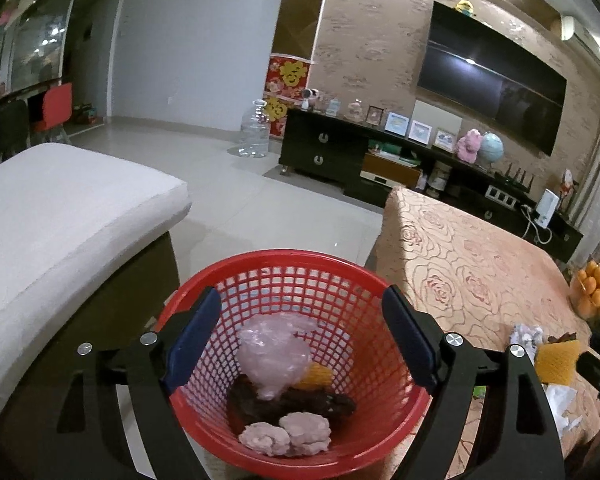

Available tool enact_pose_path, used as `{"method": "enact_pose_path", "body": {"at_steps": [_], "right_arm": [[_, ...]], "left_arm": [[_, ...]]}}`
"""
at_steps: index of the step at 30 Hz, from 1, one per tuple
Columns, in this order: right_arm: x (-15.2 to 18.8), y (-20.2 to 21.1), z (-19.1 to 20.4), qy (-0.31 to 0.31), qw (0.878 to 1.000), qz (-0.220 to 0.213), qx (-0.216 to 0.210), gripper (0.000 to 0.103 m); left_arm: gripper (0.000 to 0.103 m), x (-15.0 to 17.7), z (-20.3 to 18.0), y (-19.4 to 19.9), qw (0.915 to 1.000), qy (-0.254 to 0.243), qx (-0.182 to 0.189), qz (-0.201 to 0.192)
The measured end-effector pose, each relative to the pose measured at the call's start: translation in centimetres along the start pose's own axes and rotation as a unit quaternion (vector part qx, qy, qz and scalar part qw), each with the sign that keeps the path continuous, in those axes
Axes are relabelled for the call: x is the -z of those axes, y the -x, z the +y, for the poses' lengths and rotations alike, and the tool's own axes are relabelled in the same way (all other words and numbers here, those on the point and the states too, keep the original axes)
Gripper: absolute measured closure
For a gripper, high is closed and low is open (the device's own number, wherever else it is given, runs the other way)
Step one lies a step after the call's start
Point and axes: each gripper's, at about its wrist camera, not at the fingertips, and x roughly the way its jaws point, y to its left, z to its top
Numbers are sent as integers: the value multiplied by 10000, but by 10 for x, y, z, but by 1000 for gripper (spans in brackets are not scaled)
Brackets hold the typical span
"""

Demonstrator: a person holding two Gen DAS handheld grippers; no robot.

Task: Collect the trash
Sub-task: 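Move both tools back toward the trash on the table, then grasp the white tissue with the right tool and lift it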

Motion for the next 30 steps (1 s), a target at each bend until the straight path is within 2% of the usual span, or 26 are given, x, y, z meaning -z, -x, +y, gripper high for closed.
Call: {"method": "enact_pose_path", "body": {"at_steps": [1,3,7,11,14,18,20,26,28,30], "right_arm": [[5,4,-8,-25,9999,-19,102,16],[17,12,-25,-110,9994,-76,331,8],[49,17,-60,-400,9975,35,586,7],[79,4,-84,-948,9939,331,458,7],[83,-8,-89,-1362,9884,533,413,7],[85,-18,-77,-1016,9923,450,552,7],[87,-25,-72,-939,9927,584,490,7],[97,-57,-58,-578,9907,983,746,7],[100,-60,-55,-462,9904,972,873,11],[100,-59,-56,-441,9908,961,844,22]], "left_arm": [[23,1,-3,0,10000,-26,26,4],[23,3,-8,0,9999,-79,67,16],[23,6,-19,2,9997,-170,164,29],[23,12,-30,2,9992,-296,246,77],[23,15,-42,-1,9985,-499,204,105],[23,20,-54,-5,9973,-682,203,169],[23,21,-58,-7,9967,-764,199,185],[23,27,-73,-6,9941,-1053,168,177],[23,28,-75,-6,9935,-1119,153,163],[23,27,-76,-7,9933,-1136,161,166]]}}
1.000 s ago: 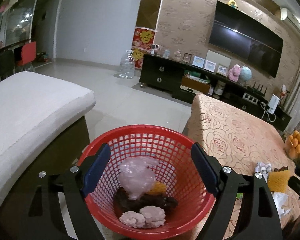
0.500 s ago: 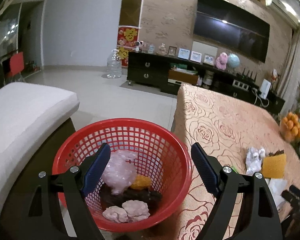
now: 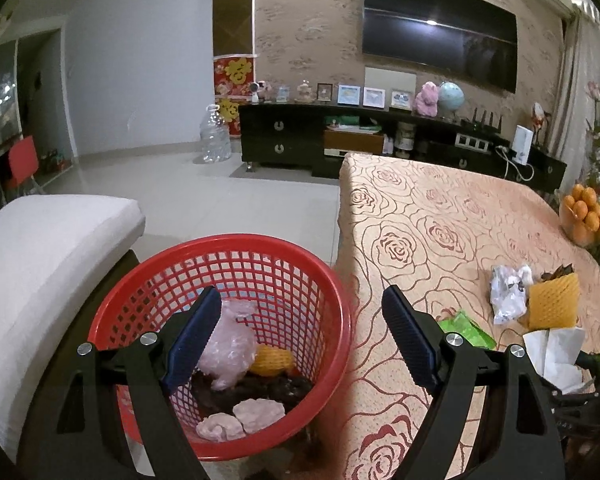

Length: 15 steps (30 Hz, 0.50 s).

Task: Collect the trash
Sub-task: 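Grasp the white tissue with the right tool and lift it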

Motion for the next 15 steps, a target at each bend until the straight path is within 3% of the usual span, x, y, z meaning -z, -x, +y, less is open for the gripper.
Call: {"method": "enact_pose_path", "body": {"at_steps": [9,15], "right_arm": [[-2,6,-25,-227,9997,30,35,64],[-2,10,-34,-333,9994,86,-65,79]], "left_arm": [[23,-1,0,-2,10000,57,41,20],[23,0,-10,-4,10000,-72,46,51]]}}
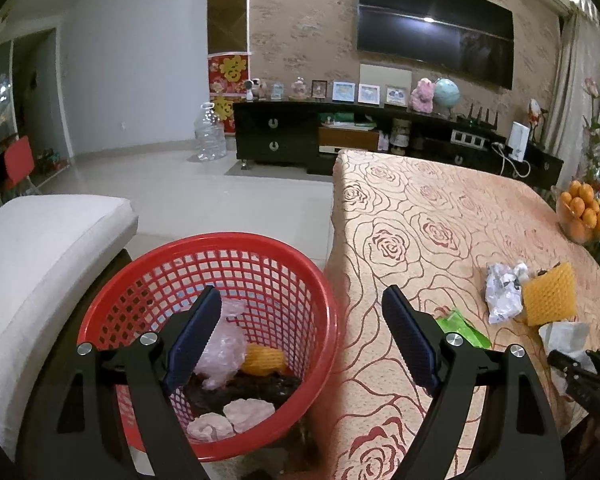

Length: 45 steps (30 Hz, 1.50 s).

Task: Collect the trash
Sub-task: 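Grasp the white tissue with the right tool and lift it, then grasp the green packet with the left tool and lift it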

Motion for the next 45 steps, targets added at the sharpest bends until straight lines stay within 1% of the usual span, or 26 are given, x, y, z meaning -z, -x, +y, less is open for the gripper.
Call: {"method": "enact_pose_path", "body": {"at_steps": [3,8,13,18,20,25,28,30,34,36,37,38,42,45], "right_arm": [[0,9,-5,-79,9999,-71,-8,84],[-5,31,-17,-216,9987,-458,106,84],[-9,41,-34,-487,9969,-597,129,84],[-12,49,-43,-655,9952,-719,107,84],[-13,51,-45,-693,9948,-744,96,84],[-12,53,-51,-791,9939,-768,86,84],[-12,55,-56,-867,9931,-791,80,84],[-12,56,-59,-908,9926,-797,82,84],[-10,56,-65,-974,9921,-783,83,84],[-10,57,-66,-992,9919,-792,87,84],[-9,58,-66,-998,9918,-794,88,84],[-9,58,-67,-1003,9918,-793,88,84],[-9,56,-68,-1023,9918,-767,78,84],[-9,56,-67,-1004,9920,-767,63,84]], "left_arm": [[23,1,-6,-2,10000,-78,6,27],[23,2,-19,-5,9997,-240,25,53],[23,6,-37,-10,9988,-366,265,172],[23,9,-61,-18,9953,-344,792,442],[23,10,-71,-25,9938,-365,893,547],[23,15,-106,-54,9884,-642,1006,938],[23,16,-118,-68,9849,-606,1139,1155],[23,18,-123,-75,9833,-566,1197,1245],[24,22,-132,-86,9819,-669,1160,1337],[36,25,-136,-89,9816,-764,1108,1357],[49,26,-137,-91,9808,-790,1119,1389],[59,28,-137,-92,9798,-793,1144,1435],[63,30,-137,-92,9795,-823,1181,1406],[70,30,-135,-90,9796,-828,1211,1375]]}}
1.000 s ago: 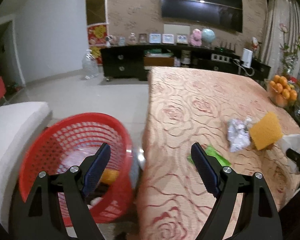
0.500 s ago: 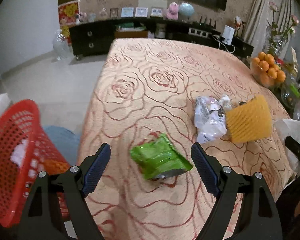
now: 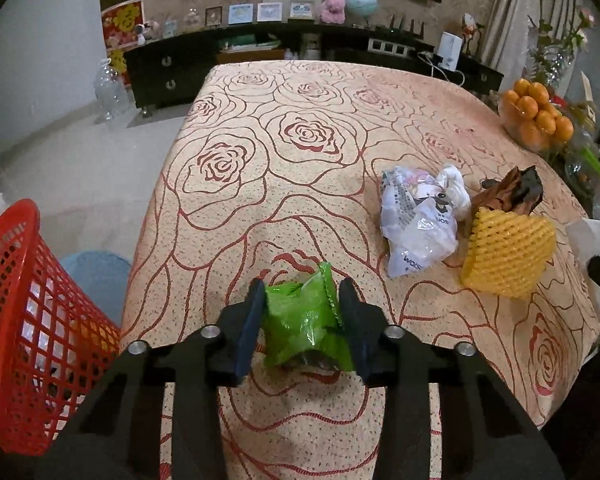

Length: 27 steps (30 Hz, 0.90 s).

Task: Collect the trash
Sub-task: 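Grasp the green packet with the left tool and lift it, then carry the green packet and white tissue over the red wastebasket with both tools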

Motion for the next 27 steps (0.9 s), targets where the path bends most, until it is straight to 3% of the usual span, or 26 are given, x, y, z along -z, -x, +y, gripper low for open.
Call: {"method": "enact_pose_path", "body": {"at_steps": [5,13,27], "right_arm": [[-1,-1,1,16,10000,-6,-7,84],[-1,-2,2,29,10000,-26,-19,84],[-5,1,16,201,9997,-122,-24,84]], "left_arm": [[72,4,2,9,9999,34,124,-76],[72,4,11,47,9973,243,322,-620],[72,2,28,100,9889,111,-450,-1411]]}}
